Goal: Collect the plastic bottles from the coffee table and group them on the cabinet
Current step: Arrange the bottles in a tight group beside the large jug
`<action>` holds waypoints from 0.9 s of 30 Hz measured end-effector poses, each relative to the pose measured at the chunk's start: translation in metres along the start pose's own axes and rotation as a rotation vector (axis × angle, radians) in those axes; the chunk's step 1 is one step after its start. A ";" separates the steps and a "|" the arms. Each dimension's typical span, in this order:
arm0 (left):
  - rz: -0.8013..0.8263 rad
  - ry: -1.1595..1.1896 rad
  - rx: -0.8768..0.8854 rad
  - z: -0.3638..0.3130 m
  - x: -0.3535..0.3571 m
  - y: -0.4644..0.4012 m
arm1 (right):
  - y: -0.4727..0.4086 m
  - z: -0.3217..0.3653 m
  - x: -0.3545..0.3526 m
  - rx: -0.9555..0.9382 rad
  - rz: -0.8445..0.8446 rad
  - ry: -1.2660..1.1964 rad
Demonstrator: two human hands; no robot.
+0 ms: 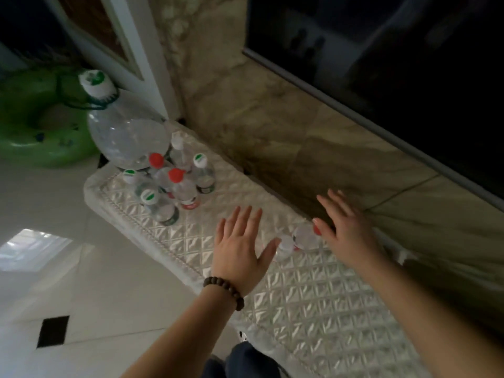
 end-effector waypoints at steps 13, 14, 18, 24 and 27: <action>0.126 0.001 -0.172 -0.007 0.092 -0.031 | 0.003 -0.051 0.062 0.051 0.076 -0.122; 0.100 0.014 -0.167 -0.006 0.093 -0.032 | -0.001 -0.050 0.064 0.039 0.072 -0.134; 0.054 0.067 -0.195 -0.006 0.089 -0.028 | -0.015 -0.048 0.070 0.039 0.083 -0.133; -0.089 0.290 -0.358 0.015 0.064 -0.008 | -0.031 -0.039 0.063 0.049 0.184 -0.130; -0.157 0.328 -0.402 0.031 0.051 -0.001 | -0.043 -0.030 0.060 -0.011 0.206 -0.200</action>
Point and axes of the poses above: each hand's wrist, its own y-axis away from the middle knuckle, its own x-axis out of the palm, z = x × y, the point moved 1 cm from there along -y, towards the middle knuckle, and after that the axes turned 12 degrees about z, right-handed, at the moved point
